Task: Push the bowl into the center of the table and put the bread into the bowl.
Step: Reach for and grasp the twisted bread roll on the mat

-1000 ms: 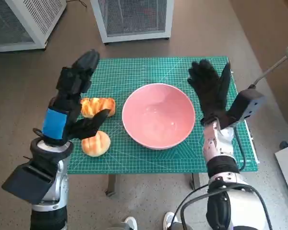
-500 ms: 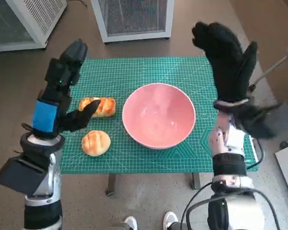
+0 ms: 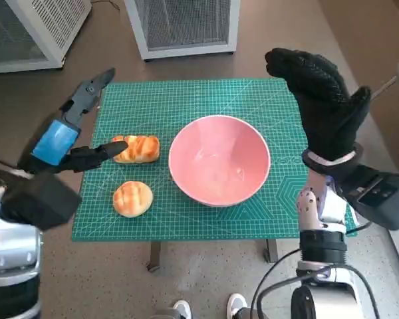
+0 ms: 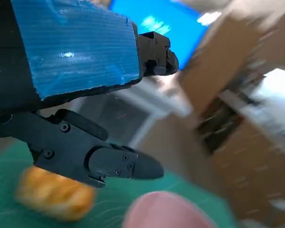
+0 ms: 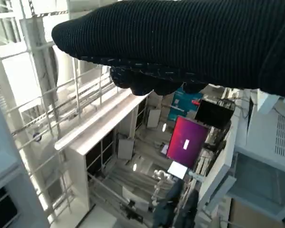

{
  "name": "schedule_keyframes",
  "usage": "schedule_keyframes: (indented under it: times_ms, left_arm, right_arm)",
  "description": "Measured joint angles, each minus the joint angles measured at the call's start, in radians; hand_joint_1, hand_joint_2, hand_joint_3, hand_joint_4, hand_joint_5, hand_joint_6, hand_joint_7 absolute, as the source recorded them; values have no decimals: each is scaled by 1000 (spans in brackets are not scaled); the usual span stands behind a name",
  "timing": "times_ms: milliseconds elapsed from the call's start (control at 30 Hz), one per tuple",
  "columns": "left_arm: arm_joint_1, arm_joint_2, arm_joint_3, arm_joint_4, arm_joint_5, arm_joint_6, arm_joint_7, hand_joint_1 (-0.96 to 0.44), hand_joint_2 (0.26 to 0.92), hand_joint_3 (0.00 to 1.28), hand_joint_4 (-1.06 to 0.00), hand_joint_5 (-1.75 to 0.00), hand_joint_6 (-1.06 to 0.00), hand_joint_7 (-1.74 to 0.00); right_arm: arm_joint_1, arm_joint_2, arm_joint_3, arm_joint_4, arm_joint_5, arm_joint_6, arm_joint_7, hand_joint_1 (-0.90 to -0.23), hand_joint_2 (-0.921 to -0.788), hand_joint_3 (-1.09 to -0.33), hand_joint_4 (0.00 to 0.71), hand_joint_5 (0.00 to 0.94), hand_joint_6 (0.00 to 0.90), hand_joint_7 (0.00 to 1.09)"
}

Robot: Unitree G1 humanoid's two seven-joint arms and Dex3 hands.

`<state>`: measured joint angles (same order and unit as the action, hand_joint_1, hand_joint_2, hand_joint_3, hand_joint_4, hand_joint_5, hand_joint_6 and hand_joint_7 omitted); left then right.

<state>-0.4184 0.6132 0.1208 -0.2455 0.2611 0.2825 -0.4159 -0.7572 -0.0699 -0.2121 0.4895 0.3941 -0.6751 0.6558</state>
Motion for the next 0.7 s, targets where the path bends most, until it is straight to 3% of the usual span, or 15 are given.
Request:
schedule_keyframes:
  times_ms: [133, 267, 700]
  left_arm:
    - [-41, 41, -63, -36, 59, 174, -69, -17, 721, 6, -43, -3, -182, -97]
    - [-84, 72, -132, -62, 106, 300, -126, 28, 727, 10, -44, -2, -200, -82]
    - [-151, 84, -238, -19, 136, 355, -165, 24, 742, 20, -41, 0, -219, -49]
  right_arm:
    - [19, 4, 17, -52, 1, 21, -8, -530, -921, -563, 357, 28, 33, 649]
    - [45, 5, 30, -96, 4, 46, -14, -541, -921, -547, 358, 27, 31, 652]
    - [74, 4, 39, -134, 37, 89, -17, -555, -921, -508, 362, 23, 43, 664]
